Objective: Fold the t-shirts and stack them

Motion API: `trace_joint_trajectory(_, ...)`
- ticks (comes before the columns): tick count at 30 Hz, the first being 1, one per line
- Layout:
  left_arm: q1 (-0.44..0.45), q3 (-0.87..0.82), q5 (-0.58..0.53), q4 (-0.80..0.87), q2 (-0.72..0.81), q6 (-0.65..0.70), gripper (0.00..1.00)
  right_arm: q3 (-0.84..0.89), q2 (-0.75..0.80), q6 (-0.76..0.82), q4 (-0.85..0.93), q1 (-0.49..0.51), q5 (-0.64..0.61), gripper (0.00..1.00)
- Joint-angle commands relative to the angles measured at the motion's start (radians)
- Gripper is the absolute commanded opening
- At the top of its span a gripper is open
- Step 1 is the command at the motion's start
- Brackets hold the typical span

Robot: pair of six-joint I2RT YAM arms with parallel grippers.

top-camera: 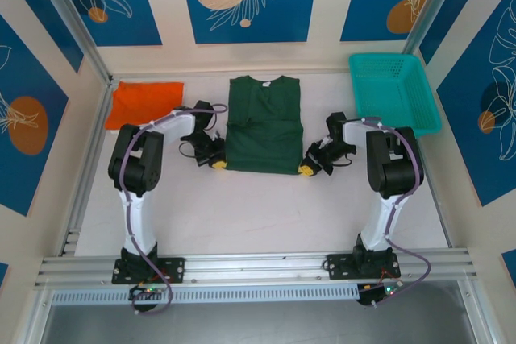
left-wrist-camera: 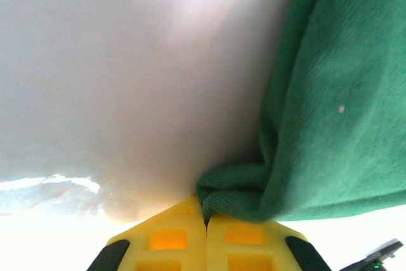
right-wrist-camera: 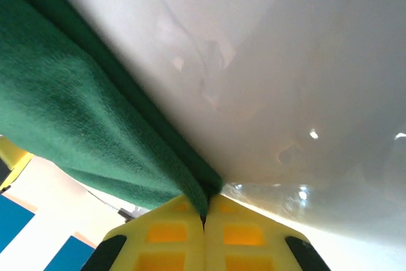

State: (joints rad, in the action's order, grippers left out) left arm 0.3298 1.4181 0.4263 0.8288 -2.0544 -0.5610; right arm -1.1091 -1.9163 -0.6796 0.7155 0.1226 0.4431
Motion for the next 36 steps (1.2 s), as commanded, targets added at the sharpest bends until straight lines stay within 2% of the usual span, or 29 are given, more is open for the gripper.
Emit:
trace_joint_trajectory(1, -0.010, -0.084, -0.115, 0.054, 0.040, 0.043, 0.00, 0.058, 0.042, -0.006, 0.123, 0.010, -0.068, 0.07)
trace_joint_trajectory(3, -0.009, -0.131, -0.088, 0.055, 0.069, 0.042, 0.00, 0.091, 0.065, -0.002, 0.132, 0.020, -0.066, 0.11)
trace_joint_trajectory(6, -0.009, -0.184, -0.072, 0.061, 0.132, 0.035, 0.00, 0.139, 0.118, -0.008, 0.143, 0.027, -0.055, 0.25)
trace_joint_trajectory(7, -0.009, -0.189, -0.076, 0.068, 0.157, 0.032, 0.01, 0.151, 0.144, -0.016, 0.142, 0.027, -0.052, 0.32)
trace_joint_trajectory(8, -0.010, -0.184, -0.080, 0.077, 0.180, 0.028, 0.07, 0.155, 0.171, -0.022, 0.141, 0.027, -0.051, 0.39)
trace_joint_trajectory(11, -0.011, -0.127, -0.081, 0.093, 0.226, 0.003, 0.13, 0.119, 0.219, -0.032, 0.151, 0.014, -0.060, 0.45)
trace_joint_trajectory(13, -0.011, -0.053, -0.102, 0.111, 0.236, -0.016, 0.36, 0.056, 0.225, -0.041, 0.150, 0.004, -0.045, 0.44)
trace_joint_trajectory(14, -0.009, -0.012, -0.104, 0.116, 0.234, -0.021, 0.39, 0.025, 0.220, -0.046, 0.149, 0.003, -0.039, 0.42)
trace_joint_trajectory(18, -0.006, 0.111, -0.065, 0.082, 0.185, -0.028, 0.31, -0.088, 0.175, -0.100, 0.091, 0.021, 0.007, 0.32)
trace_joint_trajectory(21, -0.001, 0.205, 0.012, 0.049, 0.077, -0.034, 0.27, -0.178, 0.085, -0.144, 0.054, 0.044, 0.017, 0.23)
trace_joint_trajectory(22, 0.003, 0.238, 0.028, 0.041, 0.040, -0.037, 0.28, -0.215, 0.045, -0.154, 0.049, 0.052, 0.022, 0.23)
trace_joint_trajectory(25, 0.006, 0.281, 0.066, -0.022, -0.042, -0.077, 0.40, -0.331, -0.074, -0.166, 0.059, 0.068, 0.033, 0.22)
trace_joint_trajectory(29, 0.006, 0.342, 0.097, -0.097, -0.137, -0.155, 0.47, -0.479, -0.223, -0.174, 0.118, 0.065, 0.020, 0.22)
trace_joint_trajectory(34, 0.008, 0.425, 0.037, -0.104, -0.175, -0.181, 0.58, -0.583, -0.315, -0.222, 0.146, 0.030, 0.029, 0.24)
trace_joint_trajectory(36, 0.008, 0.457, 0.036, -0.101, -0.195, -0.176, 0.60, -0.604, -0.336, -0.234, 0.169, 0.016, 0.029, 0.24)
